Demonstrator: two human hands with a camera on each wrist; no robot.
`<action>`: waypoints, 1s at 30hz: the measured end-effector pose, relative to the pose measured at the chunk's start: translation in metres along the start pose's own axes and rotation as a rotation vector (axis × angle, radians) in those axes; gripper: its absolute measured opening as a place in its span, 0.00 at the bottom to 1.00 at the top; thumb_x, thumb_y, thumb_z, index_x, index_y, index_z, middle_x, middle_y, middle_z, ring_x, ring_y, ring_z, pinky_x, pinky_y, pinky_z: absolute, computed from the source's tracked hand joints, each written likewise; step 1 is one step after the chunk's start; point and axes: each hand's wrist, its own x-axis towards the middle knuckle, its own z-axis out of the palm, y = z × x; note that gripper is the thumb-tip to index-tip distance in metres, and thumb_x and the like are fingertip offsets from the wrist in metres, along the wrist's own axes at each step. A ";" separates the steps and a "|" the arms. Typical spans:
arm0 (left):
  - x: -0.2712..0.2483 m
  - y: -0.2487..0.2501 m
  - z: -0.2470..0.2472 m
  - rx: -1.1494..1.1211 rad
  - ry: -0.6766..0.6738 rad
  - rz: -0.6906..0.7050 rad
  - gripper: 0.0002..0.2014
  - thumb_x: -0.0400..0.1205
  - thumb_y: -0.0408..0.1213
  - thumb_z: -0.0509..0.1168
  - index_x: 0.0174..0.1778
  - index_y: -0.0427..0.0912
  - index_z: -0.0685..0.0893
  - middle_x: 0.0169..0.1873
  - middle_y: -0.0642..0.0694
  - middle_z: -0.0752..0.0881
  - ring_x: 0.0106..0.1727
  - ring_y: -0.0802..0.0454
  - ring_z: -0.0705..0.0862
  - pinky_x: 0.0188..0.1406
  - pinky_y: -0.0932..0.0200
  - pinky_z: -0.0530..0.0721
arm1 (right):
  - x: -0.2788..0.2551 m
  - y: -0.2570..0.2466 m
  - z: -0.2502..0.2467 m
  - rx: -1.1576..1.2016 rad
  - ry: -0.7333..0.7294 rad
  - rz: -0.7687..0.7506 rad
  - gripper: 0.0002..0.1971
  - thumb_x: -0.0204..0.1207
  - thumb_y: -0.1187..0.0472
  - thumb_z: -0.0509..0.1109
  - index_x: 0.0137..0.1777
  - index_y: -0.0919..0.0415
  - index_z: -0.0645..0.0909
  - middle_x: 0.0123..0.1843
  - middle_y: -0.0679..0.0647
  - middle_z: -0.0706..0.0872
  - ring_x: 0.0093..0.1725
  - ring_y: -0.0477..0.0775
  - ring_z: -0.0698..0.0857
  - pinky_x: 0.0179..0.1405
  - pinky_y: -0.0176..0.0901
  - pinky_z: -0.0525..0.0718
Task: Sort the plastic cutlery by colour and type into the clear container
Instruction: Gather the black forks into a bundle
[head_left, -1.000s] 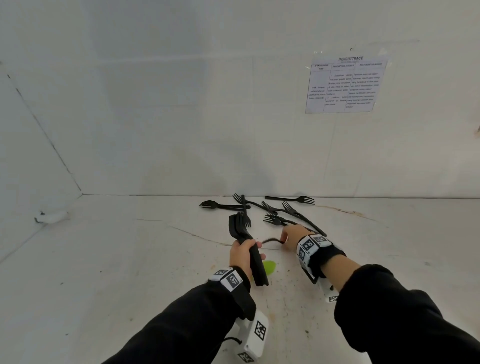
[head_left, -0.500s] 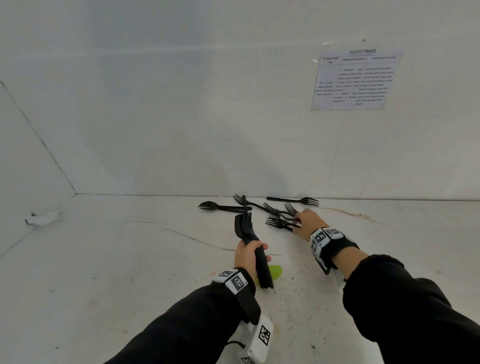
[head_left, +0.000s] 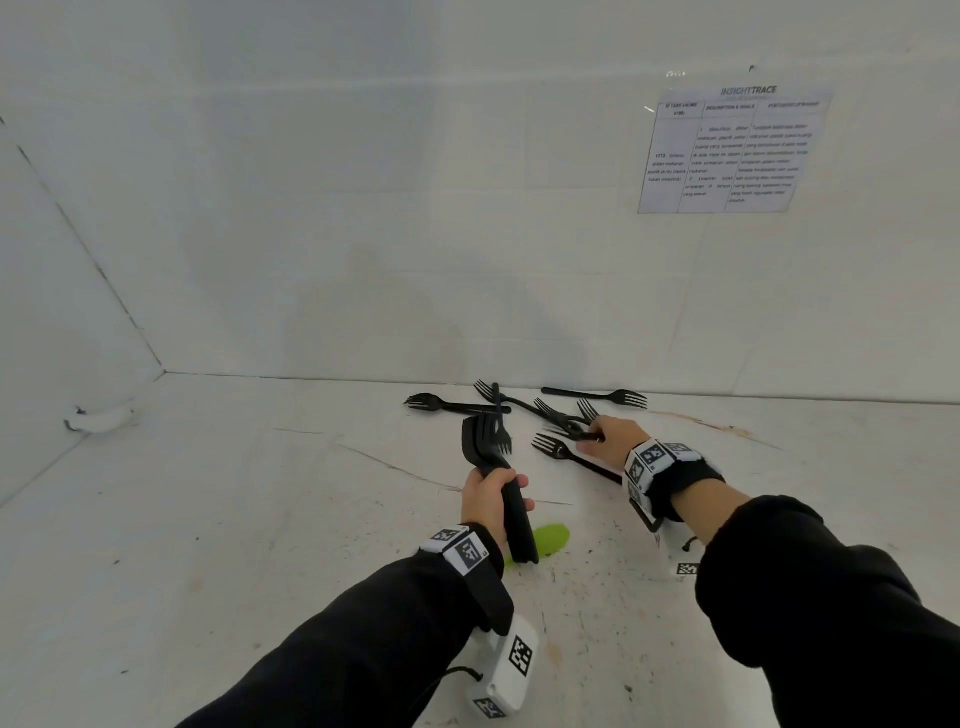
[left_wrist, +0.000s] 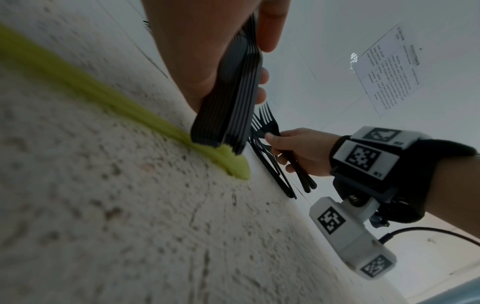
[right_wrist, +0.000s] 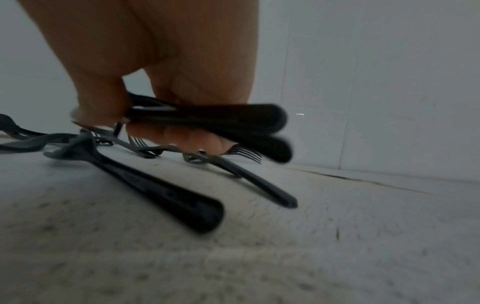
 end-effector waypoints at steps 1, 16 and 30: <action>0.000 0.000 0.000 0.000 0.003 0.001 0.04 0.82 0.29 0.58 0.45 0.41 0.75 0.34 0.43 0.81 0.27 0.46 0.77 0.32 0.57 0.77 | 0.000 -0.001 0.000 0.015 0.023 0.000 0.19 0.81 0.54 0.63 0.65 0.66 0.74 0.60 0.63 0.82 0.62 0.62 0.80 0.48 0.38 0.70; 0.000 -0.001 -0.003 -0.012 0.014 0.014 0.04 0.82 0.28 0.58 0.44 0.40 0.74 0.33 0.43 0.80 0.25 0.47 0.77 0.31 0.57 0.76 | -0.004 -0.004 -0.001 -0.069 -0.062 -0.078 0.19 0.80 0.52 0.65 0.63 0.66 0.78 0.61 0.62 0.83 0.62 0.61 0.80 0.53 0.41 0.74; 0.004 0.000 -0.005 -0.018 0.013 0.004 0.04 0.82 0.29 0.57 0.45 0.40 0.75 0.32 0.43 0.80 0.24 0.48 0.77 0.31 0.57 0.76 | 0.004 0.029 -0.017 0.052 0.127 0.092 0.23 0.80 0.52 0.66 0.70 0.64 0.75 0.67 0.62 0.82 0.67 0.62 0.79 0.64 0.44 0.74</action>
